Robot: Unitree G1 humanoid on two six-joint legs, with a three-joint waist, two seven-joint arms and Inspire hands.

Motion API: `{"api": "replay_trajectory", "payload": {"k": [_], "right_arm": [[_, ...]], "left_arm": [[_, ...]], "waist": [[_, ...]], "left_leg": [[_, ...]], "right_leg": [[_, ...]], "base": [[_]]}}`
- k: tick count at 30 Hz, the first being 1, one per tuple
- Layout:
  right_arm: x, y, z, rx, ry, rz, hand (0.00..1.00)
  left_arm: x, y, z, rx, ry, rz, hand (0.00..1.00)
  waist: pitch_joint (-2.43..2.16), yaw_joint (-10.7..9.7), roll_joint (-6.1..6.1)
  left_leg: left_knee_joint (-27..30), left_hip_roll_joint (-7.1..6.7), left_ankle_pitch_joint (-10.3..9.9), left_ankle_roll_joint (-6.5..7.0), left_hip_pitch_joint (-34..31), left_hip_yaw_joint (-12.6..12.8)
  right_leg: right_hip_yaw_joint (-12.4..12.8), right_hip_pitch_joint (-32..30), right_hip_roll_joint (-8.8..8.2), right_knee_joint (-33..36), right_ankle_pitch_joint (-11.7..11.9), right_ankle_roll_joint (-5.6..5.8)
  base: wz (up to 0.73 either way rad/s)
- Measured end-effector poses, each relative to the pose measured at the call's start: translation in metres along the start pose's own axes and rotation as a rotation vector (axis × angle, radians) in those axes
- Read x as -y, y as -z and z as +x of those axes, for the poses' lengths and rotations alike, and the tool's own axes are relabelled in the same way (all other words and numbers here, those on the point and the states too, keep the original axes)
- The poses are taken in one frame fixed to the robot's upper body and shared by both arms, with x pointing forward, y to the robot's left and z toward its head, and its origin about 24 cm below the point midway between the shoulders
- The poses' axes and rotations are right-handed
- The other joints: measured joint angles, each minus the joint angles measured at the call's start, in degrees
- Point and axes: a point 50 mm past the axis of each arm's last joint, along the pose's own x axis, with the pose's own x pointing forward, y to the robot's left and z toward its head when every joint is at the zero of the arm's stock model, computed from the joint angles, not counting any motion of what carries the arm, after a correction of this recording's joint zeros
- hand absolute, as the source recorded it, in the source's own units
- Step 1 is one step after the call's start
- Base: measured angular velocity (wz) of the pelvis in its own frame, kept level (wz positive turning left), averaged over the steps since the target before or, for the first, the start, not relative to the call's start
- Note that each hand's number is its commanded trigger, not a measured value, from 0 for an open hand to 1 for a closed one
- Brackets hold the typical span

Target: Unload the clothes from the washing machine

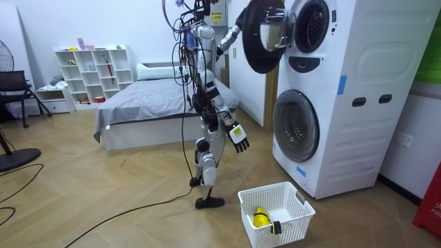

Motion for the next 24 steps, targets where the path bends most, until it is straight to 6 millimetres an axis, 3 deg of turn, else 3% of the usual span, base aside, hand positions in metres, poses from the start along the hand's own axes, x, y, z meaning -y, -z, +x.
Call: {"api": "replay_trajectory", "payload": {"k": [4,7,9,16,19,24], "right_arm": [[-0.001,-0.002,0.001,0.005,-0.006,-0.013,0.0],[-0.003,-0.006,0.002,0.015,-0.015,-0.026,0.0],[-0.006,-0.011,0.003,0.028,-0.029,-0.041,0.0],[-0.024,-0.031,0.012,0.053,-0.102,-0.129,0.0],[-0.032,-0.04,0.014,0.072,-0.112,-0.17,0.0],[-0.035,-0.045,0.015,0.083,-0.126,-0.18,0.0]], "left_arm": [[0.019,0.008,-0.009,-0.045,0.117,-0.04,0.0],[0.045,0.028,-0.031,-0.173,0.234,-0.117,0.0],[0.059,0.031,-0.043,-0.22,0.301,-0.174,0.0],[0.126,0.014,-0.065,-0.229,0.597,-0.405,0.0],[0.158,0.002,-0.081,-0.231,0.76,-0.512,0.0],[0.186,0.005,-0.099,-0.303,0.911,-0.601,0.0]], "waist": [[0.05,-1.08,-0.09],[0.39,-1.78,-0.66],[0.49,-2.69,-1.01],[0.5,-4.89,-2.36],[0.52,-7.21,-2.38],[0.58,-9.95,-2.46]], "left_leg": [[-0.17,-0.01,0.0,0.0,0.15,-0.04],[-0.3,0.03,0.0,0.0,0.43,-0.08],[-0.24,0.03,0.0,0.0,-0.45,-0.13],[-0.11,-0.01,0.0,0.01,-1.12,-0.25],[-0.16,0.05,0.0,0.01,-1.16,-0.06],[-0.16,0.11,0.0,0.0,-1.17,0.34]], "right_leg": [[0.43,-0.2,0.02,0.08,0.0,0.0],[0.61,-0.09,0.07,0.1,0.0,0.0],[0.37,-0.95,0.07,0.06,0.0,0.0],[-0.15,-1.16,-0.06,0.11,0.02,-0.02],[-0.26,-1.13,-0.01,0.0,0.02,-0.02],[0.47,-1.52,0.1,0.01,0.03,-0.03]], "base": [[-0.07],[-0.03],[0.05],[0.04],[0.01],[-0.08]]}}
